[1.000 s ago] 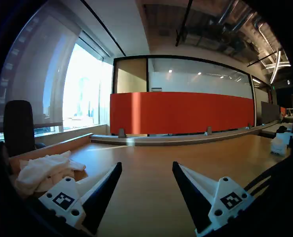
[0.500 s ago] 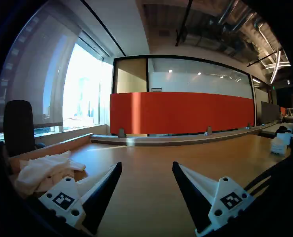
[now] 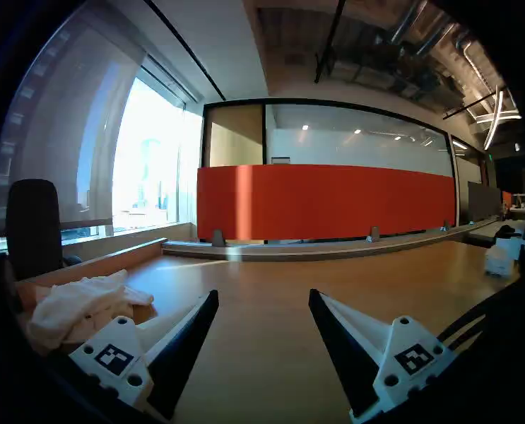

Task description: Fold towel

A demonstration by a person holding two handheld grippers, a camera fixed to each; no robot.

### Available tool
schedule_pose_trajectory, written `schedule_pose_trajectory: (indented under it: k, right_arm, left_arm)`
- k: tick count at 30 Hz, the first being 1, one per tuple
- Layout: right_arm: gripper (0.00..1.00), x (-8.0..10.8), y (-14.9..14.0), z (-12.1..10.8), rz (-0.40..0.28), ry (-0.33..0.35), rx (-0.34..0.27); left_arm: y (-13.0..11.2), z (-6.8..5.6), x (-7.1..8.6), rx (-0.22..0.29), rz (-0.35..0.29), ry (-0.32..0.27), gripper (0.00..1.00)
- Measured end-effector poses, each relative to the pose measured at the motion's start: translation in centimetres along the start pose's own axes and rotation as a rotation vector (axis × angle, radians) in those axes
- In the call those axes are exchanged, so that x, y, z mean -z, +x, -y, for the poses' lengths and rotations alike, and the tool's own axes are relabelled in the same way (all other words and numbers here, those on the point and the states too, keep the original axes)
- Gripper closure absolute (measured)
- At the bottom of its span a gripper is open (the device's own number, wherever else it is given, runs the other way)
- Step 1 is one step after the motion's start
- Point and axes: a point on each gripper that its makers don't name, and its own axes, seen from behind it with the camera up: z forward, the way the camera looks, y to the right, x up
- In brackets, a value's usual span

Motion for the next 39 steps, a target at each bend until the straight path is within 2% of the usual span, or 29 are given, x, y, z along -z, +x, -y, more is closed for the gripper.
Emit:
schedule_pose_trajectory:
  k: [39]
  right_arm:
    - [0.01, 0.0, -0.1, 0.0, 0.000, 0.000, 0.000]
  left_arm:
    - [1.3, 0.3, 0.4, 0.000, 0.005, -0.001, 0.05]
